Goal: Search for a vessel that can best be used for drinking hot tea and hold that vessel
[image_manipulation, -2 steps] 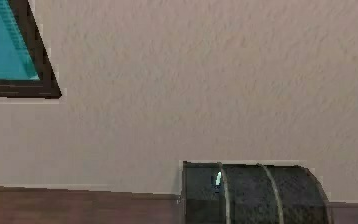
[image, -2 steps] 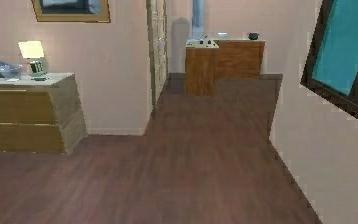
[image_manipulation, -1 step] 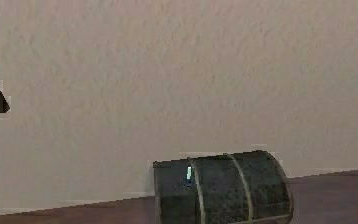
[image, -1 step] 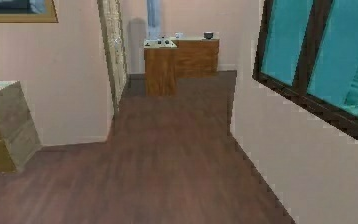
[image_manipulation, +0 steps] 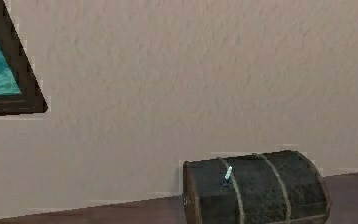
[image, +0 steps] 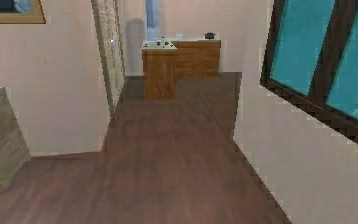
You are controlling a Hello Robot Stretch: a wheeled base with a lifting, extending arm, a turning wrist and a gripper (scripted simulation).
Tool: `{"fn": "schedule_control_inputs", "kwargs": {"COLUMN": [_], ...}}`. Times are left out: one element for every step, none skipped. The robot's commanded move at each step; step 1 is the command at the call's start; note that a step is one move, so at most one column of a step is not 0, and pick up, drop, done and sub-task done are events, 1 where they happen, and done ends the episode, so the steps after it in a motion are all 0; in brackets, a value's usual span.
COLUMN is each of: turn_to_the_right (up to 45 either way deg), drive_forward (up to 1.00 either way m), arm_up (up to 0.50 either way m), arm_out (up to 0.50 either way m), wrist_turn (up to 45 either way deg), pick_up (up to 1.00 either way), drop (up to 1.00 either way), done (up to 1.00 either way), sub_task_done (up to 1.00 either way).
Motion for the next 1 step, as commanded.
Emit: {"fn": "schedule_control_inputs", "kwargs": {"turn_to_the_right": [-3.0], "drive_forward": [0.00], "arm_up": [0.00], "arm_out": [0.00], "wrist_turn": [0.0], "pick_up": [0.00], "drop": [0.00], "done": [0.00], "sub_task_done": [0.00]}}
